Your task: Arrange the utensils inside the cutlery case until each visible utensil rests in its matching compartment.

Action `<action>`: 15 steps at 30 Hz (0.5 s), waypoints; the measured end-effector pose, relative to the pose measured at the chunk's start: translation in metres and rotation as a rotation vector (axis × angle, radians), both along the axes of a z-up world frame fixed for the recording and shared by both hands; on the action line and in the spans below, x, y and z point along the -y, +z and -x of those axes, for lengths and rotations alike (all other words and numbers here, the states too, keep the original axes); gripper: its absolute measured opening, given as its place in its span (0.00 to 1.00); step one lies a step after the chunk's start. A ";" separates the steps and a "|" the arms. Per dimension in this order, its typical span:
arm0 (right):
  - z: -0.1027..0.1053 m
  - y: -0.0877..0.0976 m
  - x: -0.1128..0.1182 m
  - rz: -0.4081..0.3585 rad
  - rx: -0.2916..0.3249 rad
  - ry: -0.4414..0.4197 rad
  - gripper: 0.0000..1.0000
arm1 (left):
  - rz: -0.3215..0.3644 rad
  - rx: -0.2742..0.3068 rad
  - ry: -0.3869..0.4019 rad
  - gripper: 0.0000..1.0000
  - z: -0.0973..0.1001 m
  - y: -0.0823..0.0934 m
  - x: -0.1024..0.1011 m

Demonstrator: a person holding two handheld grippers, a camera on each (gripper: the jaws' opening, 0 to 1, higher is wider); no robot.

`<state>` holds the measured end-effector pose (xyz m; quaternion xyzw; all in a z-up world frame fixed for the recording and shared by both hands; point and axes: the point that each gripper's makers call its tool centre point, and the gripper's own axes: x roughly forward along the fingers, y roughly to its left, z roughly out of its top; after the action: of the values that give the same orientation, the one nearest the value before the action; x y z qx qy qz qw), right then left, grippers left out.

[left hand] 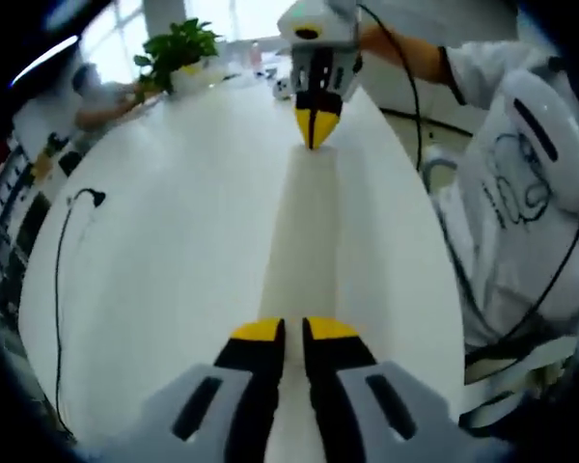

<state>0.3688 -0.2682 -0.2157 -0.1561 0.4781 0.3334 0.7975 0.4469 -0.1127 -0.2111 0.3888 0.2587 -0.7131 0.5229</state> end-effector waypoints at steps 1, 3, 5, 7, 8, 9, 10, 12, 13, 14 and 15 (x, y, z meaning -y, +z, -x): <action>-0.002 0.000 0.001 0.011 0.000 0.007 0.00 | -0.014 0.011 0.007 0.09 -0.003 -0.003 -0.001; -0.005 -0.003 0.003 0.043 -0.006 0.025 0.00 | -0.053 0.044 0.013 0.09 -0.008 -0.010 -0.006; -0.009 -0.006 0.005 0.064 -0.028 0.037 0.00 | -0.055 0.047 0.007 0.10 -0.009 -0.010 -0.006; -0.010 -0.005 0.005 0.072 -0.040 0.059 0.00 | -0.062 0.044 0.009 0.11 -0.010 -0.011 -0.004; -0.009 -0.006 0.004 0.078 -0.046 0.062 0.00 | -0.067 0.041 0.004 0.11 -0.010 -0.011 -0.005; -0.010 -0.006 0.004 0.088 -0.057 0.068 0.00 | -0.076 0.031 0.010 0.11 -0.010 -0.011 -0.005; -0.010 -0.007 0.005 0.116 -0.067 0.099 0.00 | -0.089 0.022 0.022 0.11 -0.010 -0.012 -0.004; -0.011 -0.009 0.005 0.127 -0.085 0.098 0.00 | -0.116 0.036 0.008 0.11 -0.010 -0.011 -0.004; -0.011 -0.008 0.005 0.130 -0.094 0.108 0.00 | -0.136 0.040 0.007 0.11 -0.010 -0.012 -0.003; -0.012 -0.008 0.006 0.131 -0.109 0.107 0.00 | -0.151 0.040 0.009 0.11 -0.010 -0.012 -0.003; -0.012 -0.008 0.006 0.131 -0.123 0.108 0.00 | -0.159 0.039 0.009 0.11 -0.010 -0.012 -0.003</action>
<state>0.3807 -0.2742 -0.2238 -0.2129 0.5379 0.3529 0.7354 0.4569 -0.1099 -0.2231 0.4417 0.3060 -0.6802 0.4986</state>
